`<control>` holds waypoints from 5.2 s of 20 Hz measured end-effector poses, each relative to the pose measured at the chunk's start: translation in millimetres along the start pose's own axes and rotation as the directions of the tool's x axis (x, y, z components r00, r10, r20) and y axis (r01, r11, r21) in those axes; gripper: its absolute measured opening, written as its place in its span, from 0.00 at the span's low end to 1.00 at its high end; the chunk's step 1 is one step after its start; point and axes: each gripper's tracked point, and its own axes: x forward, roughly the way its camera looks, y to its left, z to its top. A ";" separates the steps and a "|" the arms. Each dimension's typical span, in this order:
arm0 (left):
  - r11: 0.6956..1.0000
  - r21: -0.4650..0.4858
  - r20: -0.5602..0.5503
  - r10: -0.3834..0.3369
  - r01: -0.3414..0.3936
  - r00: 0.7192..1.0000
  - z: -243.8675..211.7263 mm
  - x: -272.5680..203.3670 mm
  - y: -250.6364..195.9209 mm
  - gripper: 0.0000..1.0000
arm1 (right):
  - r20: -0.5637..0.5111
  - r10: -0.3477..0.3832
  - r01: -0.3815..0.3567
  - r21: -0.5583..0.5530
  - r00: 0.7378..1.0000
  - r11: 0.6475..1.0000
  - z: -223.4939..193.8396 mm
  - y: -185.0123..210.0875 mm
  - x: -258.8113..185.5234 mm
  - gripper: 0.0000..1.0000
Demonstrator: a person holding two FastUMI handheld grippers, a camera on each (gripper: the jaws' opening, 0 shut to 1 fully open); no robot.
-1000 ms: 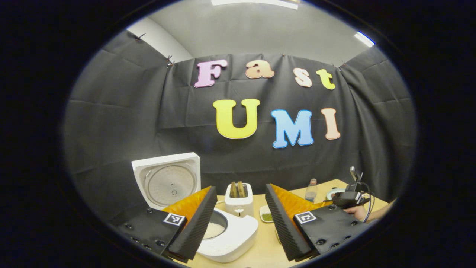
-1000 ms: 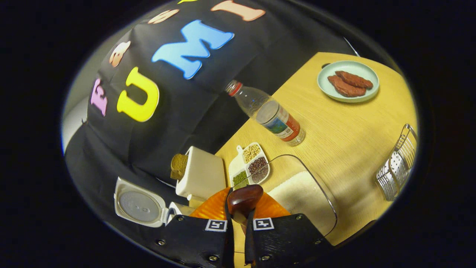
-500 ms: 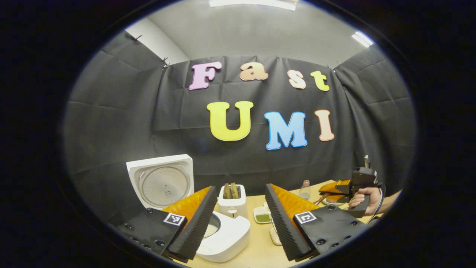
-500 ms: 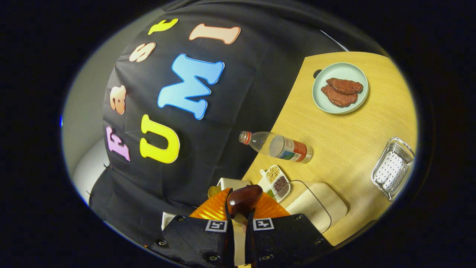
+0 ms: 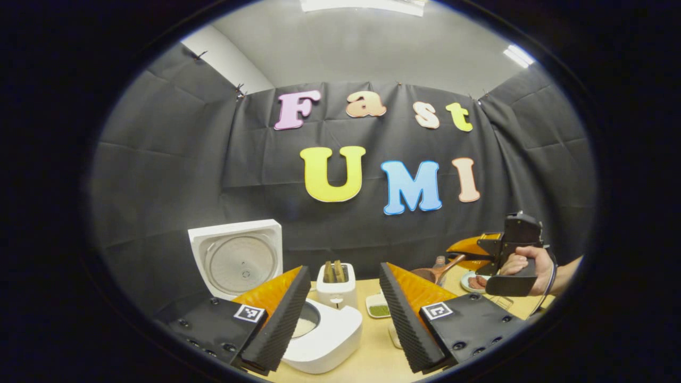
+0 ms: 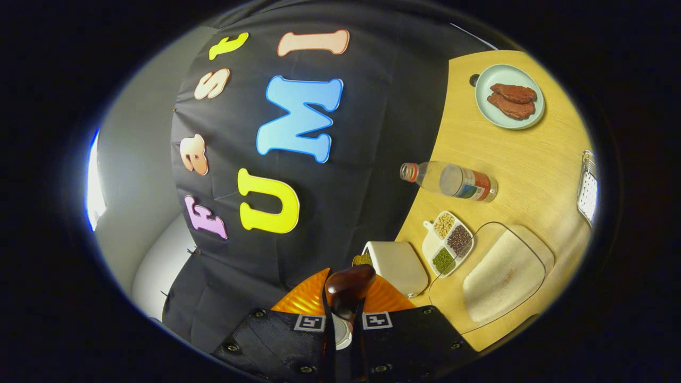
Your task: Close the left gripper, press the button to open the rice cooker; take a wooden spoon from the chopstick holder with the right hand, scoop a spoonful of rice and pour it into the rice cooker, then put the wooden spoon back into the chopstick holder.
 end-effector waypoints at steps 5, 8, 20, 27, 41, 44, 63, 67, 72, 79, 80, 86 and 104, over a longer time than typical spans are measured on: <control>0.999 -0.013 0.003 0.045 -0.045 0.999 -3.9 -3.9 29.3 0.92 | -0.064 0.017 -0.021 -0.061 0.998 0.998 -36.0 21.2 23.2 0.11; 0.998 -0.015 -0.001 0.058 -0.058 0.998 -9.6 -7.7 43.2 0.91 | -0.098 0.031 -0.038 -0.069 0.995 0.997 -59.0 33.1 39.6 0.11; 0.996 -0.047 0.006 0.072 -0.071 0.997 -25.7 -17.6 77.4 0.95 | -0.234 0.040 -0.082 -0.171 0.971 0.982 -136.8 72.9 99.3 0.11; 0.994 -0.037 -0.028 0.100 -0.101 0.995 -41.5 -27.6 96.3 0.95 | -0.322 0.011 -0.126 -0.337 0.947 0.933 -195.9 84.5 136.7 0.11; 0.979 -0.046 -0.075 0.196 -0.200 0.978 -51.2 -60.3 117.4 0.92 | -0.434 -0.110 -0.324 -0.798 0.894 0.509 -303.7 85.1 193.4 0.11; 0.976 -0.060 -0.086 0.203 -0.208 0.976 -54.8 -64.1 117.8 0.92 | -0.463 -0.111 -0.409 -0.854 0.879 0.321 -327.8 95.2 189.8 0.11; 0.979 -0.054 -0.091 0.190 -0.195 0.978 -58.0 -59.2 108.0 0.92 | -0.497 -0.003 -0.401 -0.703 0.868 0.588 -288.3 121.8 159.7 0.11; 0.985 -0.053 -0.086 0.162 -0.166 0.983 -52.9 -51.7 97.4 0.92 | -0.446 0.007 -0.297 -0.584 0.895 0.755 -241.7 113.6 151.5 0.11; 0.992 -0.050 -0.071 0.110 -0.114 0.991 -43.6 -39.6 75.1 0.95 | -0.380 0.001 -0.224 -0.544 0.925 0.809 -191.0 100.0 125.5 0.11; 0.999 -0.031 -0.060 0.024 -0.026 0.998 -34.0 -21.4 29.6 0.94 | -0.279 0.019 -0.156 -0.477 0.960 0.865 -117.8 88.1 75.3 0.11; 1.000 -0.029 -0.061 0.010 -0.011 0.998 -31.3 -19.6 20.9 0.95 | -0.266 0.017 -0.147 -0.479 0.964 0.866 -107.5 86.9 65.9 0.11; 0.998 -0.018 -0.044 -0.059 0.058 0.997 -19.8 -12.2 -24.6 0.92 | -0.161 -0.019 -0.065 -0.500 0.987 0.864 -33.0 63.2 2.0 0.11; 0.988 0.046 -0.029 -0.147 0.148 0.989 -0.1 2.5 -138.0 0.92 | 0.144 -0.216 0.259 -0.522 0.966 0.812 147.6 -30.3 -111.9 0.11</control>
